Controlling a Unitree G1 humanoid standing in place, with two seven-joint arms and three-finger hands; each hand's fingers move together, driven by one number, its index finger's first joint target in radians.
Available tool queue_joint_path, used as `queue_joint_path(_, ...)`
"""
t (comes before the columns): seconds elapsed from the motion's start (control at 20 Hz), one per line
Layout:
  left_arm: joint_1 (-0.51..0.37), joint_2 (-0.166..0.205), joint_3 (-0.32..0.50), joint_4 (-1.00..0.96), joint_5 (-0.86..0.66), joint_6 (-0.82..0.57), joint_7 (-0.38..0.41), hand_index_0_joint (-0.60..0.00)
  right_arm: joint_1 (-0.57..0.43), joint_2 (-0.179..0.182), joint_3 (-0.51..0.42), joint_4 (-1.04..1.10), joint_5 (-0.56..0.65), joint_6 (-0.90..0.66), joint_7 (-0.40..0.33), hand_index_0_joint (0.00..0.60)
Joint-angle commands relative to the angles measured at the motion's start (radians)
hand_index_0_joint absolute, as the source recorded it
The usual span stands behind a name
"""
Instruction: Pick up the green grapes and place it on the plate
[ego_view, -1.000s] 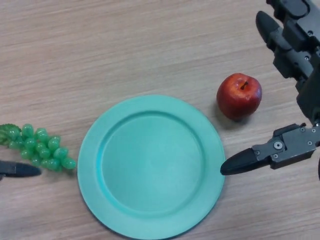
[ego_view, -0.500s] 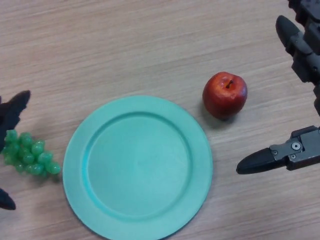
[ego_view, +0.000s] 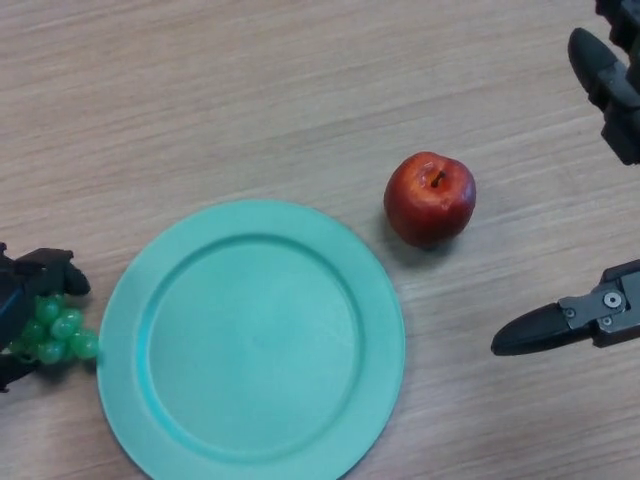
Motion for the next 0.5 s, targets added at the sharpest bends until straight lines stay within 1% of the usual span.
queue_joint_path(0.05,-0.008,0.11,0.132,-0.023,0.022,-0.044,0.15,-0.6,-0.011,-0.046,-0.076,-0.051,0.028,-0.172,-0.046,0.0)
queue_joint_path(0.1,-0.005,0.12,0.143,-0.024,0.03,-0.055,0.165,-0.6,-0.009,-0.047,-0.074,-0.051,0.028,-0.176,-0.047,0.0)
queue_joint_path(0.15,0.003,0.142,0.167,-0.026,0.046,-0.078,0.184,-0.6,-0.007,-0.049,-0.069,-0.051,0.026,-0.184,-0.052,0.0)
queue_joint_path(0.2,0.01,0.155,0.185,-0.034,0.059,-0.089,0.193,-0.6,-0.005,-0.052,-0.065,-0.051,0.024,-0.189,-0.054,0.0)
queue_joint_path(0.25,0.022,0.171,0.226,-0.057,0.061,-0.103,0.197,-0.6,-0.005,-0.06,-0.061,-0.051,0.024,-0.192,-0.061,0.0)
queue_joint_path(0.3,0.029,0.17,0.246,-0.085,0.056,-0.104,0.188,-0.6,-0.002,-0.062,-0.058,-0.051,0.023,-0.197,-0.063,0.0)
queue_joint_path(0.35,0.039,0.16,0.282,-0.148,0.046,-0.099,0.162,-0.6,0.005,-0.062,-0.053,-0.051,0.017,-0.207,-0.065,0.0)
queue_joint_path(0.4,0.045,0.145,0.296,-0.199,0.023,-0.091,0.125,-0.6,0.007,-0.06,-0.05,-0.051,0.013,-0.21,-0.065,0.0)
queue_joint_path(0.45,0.052,0.112,0.312,-0.291,-0.022,-0.078,0.049,-0.6,0.01,-0.055,-0.043,-0.051,0.007,-0.212,-0.067,0.0)
queue_joint_path(0.5,0.059,0.09,0.313,-0.348,-0.058,-0.073,-0.013,-0.6,0.01,-0.056,-0.042,-0.051,0.01,-0.212,-0.069,0.0)
